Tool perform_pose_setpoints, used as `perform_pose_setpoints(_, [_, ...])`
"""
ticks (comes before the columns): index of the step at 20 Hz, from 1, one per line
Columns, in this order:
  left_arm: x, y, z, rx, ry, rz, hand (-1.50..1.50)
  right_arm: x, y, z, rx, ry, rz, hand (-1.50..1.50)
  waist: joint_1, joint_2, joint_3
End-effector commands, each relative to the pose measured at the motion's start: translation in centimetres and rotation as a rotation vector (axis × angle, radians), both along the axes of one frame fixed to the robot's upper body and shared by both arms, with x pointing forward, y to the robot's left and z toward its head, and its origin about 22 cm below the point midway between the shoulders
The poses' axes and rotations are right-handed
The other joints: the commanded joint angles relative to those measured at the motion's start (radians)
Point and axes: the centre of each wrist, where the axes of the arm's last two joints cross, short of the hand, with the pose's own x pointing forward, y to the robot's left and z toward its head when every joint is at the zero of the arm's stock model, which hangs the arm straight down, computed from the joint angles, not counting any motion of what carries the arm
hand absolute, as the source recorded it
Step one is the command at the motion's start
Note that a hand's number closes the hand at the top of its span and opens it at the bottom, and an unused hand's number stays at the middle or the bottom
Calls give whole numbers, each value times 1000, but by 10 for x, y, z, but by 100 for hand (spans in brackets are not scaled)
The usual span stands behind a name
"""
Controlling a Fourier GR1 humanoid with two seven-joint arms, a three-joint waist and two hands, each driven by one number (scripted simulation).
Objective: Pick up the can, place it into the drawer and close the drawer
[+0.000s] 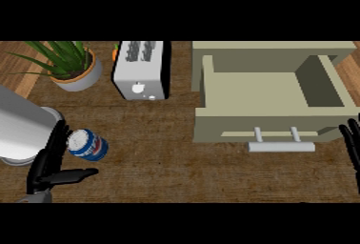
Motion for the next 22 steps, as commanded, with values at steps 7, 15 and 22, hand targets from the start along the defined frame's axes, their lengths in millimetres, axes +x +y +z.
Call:
perform_pose_setpoints(7, [27, -12, 6, 2, -2, -14, -150, 8, -4, 3, -7, 7, -5, -150, 2, 0, 0])
perform_pose_setpoints(15, [37, -13, -7, -9, -1, -19, -150, -19, 2, 7, 18, 1, -11, -150, -3, 0, 0])
perform_pose_setpoints(22, [53, -23, 6, -10, -8, -73, -150, -20, -9, 1, 10, -19, 5, -150, -1, -1, 0])
